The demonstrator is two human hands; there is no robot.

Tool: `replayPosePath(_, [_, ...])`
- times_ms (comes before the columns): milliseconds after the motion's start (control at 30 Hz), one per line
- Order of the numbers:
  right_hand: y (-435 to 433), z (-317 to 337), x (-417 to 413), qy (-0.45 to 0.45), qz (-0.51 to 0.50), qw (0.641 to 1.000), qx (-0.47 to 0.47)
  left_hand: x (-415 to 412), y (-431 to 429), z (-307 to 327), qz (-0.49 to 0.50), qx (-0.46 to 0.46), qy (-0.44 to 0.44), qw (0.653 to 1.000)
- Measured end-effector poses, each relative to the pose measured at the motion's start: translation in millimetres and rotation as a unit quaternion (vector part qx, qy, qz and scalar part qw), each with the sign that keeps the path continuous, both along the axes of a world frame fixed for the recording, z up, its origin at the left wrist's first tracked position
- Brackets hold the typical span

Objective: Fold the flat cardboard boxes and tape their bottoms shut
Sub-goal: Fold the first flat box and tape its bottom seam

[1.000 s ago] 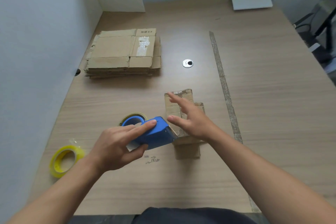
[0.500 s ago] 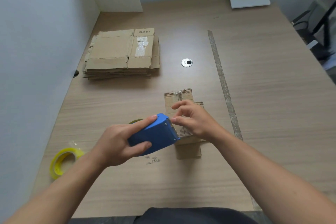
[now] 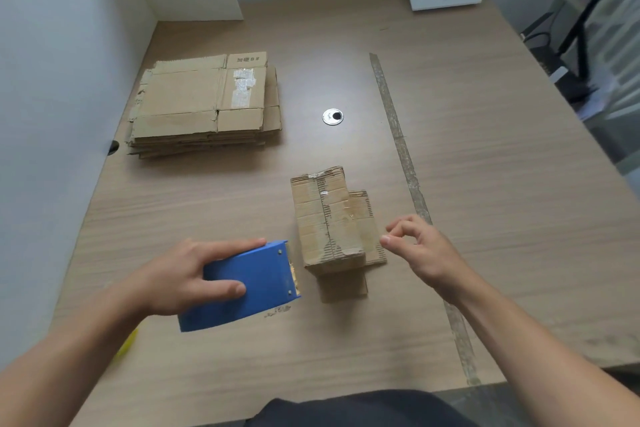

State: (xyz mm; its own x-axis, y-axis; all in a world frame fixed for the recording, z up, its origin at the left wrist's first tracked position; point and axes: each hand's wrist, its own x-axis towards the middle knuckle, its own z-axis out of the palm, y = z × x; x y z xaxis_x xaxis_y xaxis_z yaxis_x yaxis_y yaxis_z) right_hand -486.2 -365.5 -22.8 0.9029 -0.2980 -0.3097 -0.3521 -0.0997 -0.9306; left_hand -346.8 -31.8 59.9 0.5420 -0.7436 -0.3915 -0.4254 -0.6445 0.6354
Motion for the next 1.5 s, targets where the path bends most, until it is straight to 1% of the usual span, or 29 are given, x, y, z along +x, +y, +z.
replayPosePath(100, [2.8,-6.4,1.1,0.000,-0.005,1.000,0.021,4.3,-7.6,-7.5,0.005,0.040,0.040,0.998])
replayPosePath(167, [5.9,-9.0,1.3,-0.006,0.001,0.999,0.040,4.3,-11.8,-14.0,0.012,0.064,0.050,0.997])
replayPosePath(267, [5.9,-10.9,-3.7,-0.034,0.016,0.998,0.054,-0.6,-12.3,-23.0,0.029,0.064,0.063,0.996])
replayPosePath(367, [4.5,-14.5,-7.5,-0.049,0.022,0.998,0.034,-7.0,-13.7,-30.8,0.042,0.059,0.072,0.995])
replayPosePath(433, [5.4,-19.1,-7.4,-0.045,0.013,0.998,0.035,-9.4,-15.8,-35.2,0.053,0.063,0.073,0.994])
replayPosePath(533, [10.5,-25.4,-4.0,-0.037,-0.023,0.997,0.069,-7.8,-20.2,-38.4,0.071,0.067,0.075,0.992])
replayPosePath(600, [15.2,-29.6,1.5,-0.021,-0.053,0.993,0.100,-4.8,-23.4,-39.7,0.076,0.079,0.076,0.991])
replayPosePath(767, [23.7,-46.3,16.8,0.064,-0.139,0.972,0.180,6.1,-33.5,-39.2,0.072,0.110,0.076,0.988])
replayPosePath(833, [23.0,-49.4,21.7,0.100,-0.139,0.966,0.194,11.4,-37.4,-38.9,0.070,0.117,0.079,0.987])
replayPosePath(867, [23.1,-49.9,23.4,0.118,-0.124,0.966,0.192,13.2,-39.9,-38.9,0.065,0.121,0.083,0.987])
replayPosePath(967, [24.9,-52.1,26.8,0.159,-0.077,0.971,0.158,17.3,-49.3,-38.0,0.048,0.135,0.093,0.985])
replayPosePath(1100, [24.3,-49.6,27.2,0.184,-0.055,0.976,0.100,24.9,-57.1,-33.9,0.038,0.147,0.088,0.985])
replayPosePath(1133, [22.8,-49.4,25.7,0.192,-0.036,0.979,0.058,26.2,-57.2,-33.0,0.034,0.148,0.087,0.985])
replayPosePath(1167, [21.6,-49.8,23.7,0.186,-0.010,0.983,-0.005,27.0,-57.2,-32.4,0.030,0.150,0.085,0.985])
replayPosePath(1200, [20.3,-50.2,21.7,0.158,0.015,0.984,-0.075,27.2,-57.4,-32.0,0.028,0.153,0.083,0.984])
replayPosePath(1233, [19.5,-50.4,19.5,0.108,0.036,0.985,-0.132,27.3,-58.3,-31.5,0.027,0.155,0.081,0.984])
replayPosePath(1300, [18.4,-47.7,16.0,-0.012,0.073,0.977,-0.202,27.5,-60.6,-31.3,0.026,0.158,0.076,0.984])
replayPosePath(1333, [17.0,-44.9,15.9,-0.066,0.091,0.967,-0.228,28.0,-62.0,-31.6,0.025,0.158,0.074,0.984])
replayPosePath(1400, [14.6,-40.2,19.2,-0.151,0.149,0.937,-0.277,29.3,-64.4,-31.9,0.019,0.156,0.070,0.985])
replayPosePath(1433, [14.1,-37.8,22.5,-0.180,0.189,0.915,-0.309,30.2,-65.2,-31.8,0.015,0.155,0.069,0.985])
replayPosePath(1500, [14.5,-36.4,31.5,-0.218,0.259,0.858,-0.386,32.2,-65.8,-31.9,0.007,0.155,0.063,0.986])
